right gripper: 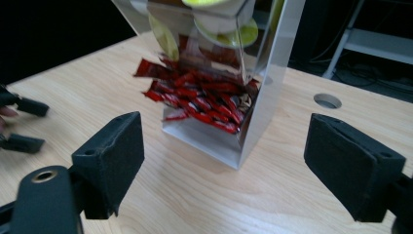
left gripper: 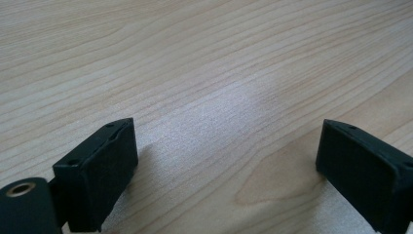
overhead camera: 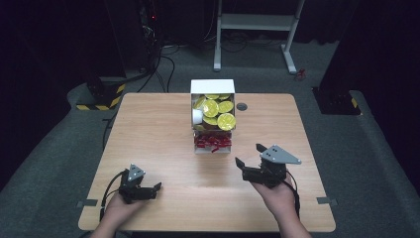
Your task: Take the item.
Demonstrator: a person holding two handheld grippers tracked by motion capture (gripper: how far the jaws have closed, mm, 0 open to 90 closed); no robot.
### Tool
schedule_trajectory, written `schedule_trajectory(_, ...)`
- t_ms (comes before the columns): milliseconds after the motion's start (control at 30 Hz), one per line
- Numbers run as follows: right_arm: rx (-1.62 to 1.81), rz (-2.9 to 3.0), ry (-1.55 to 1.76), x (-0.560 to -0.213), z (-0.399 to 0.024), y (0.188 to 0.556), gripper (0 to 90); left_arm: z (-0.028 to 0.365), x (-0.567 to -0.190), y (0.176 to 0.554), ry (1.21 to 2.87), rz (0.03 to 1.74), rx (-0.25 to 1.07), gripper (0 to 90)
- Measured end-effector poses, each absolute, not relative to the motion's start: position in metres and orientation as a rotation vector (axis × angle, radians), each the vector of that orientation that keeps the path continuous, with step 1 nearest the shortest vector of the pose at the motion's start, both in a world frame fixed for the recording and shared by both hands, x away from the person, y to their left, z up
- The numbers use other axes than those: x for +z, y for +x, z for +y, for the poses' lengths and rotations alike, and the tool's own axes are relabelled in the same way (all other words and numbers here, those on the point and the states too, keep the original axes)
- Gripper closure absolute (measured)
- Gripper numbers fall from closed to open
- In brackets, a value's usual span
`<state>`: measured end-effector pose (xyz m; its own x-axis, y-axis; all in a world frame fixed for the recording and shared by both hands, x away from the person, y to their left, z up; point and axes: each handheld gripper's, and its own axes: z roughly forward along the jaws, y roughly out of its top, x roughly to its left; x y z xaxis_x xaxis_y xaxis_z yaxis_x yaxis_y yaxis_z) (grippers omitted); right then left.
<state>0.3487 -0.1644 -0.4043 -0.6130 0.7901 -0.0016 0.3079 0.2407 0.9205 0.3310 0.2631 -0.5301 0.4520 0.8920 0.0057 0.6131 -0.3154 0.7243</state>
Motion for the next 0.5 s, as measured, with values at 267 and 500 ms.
schedule_trajectory(267, 1.357, 2.039, 0.986, -0.393, -0.159, 0.354, 15.6, 0.264, -0.530, 0.329, 2.045, 1.254, 0.554, 9.9)
schedule_trajectory(500, 1.358, 2.048, 0.963, -0.384, -0.151, 0.358, 16.8, 0.264, -0.530, 0.330, 2.047, 1.251, 0.549, 10.0)
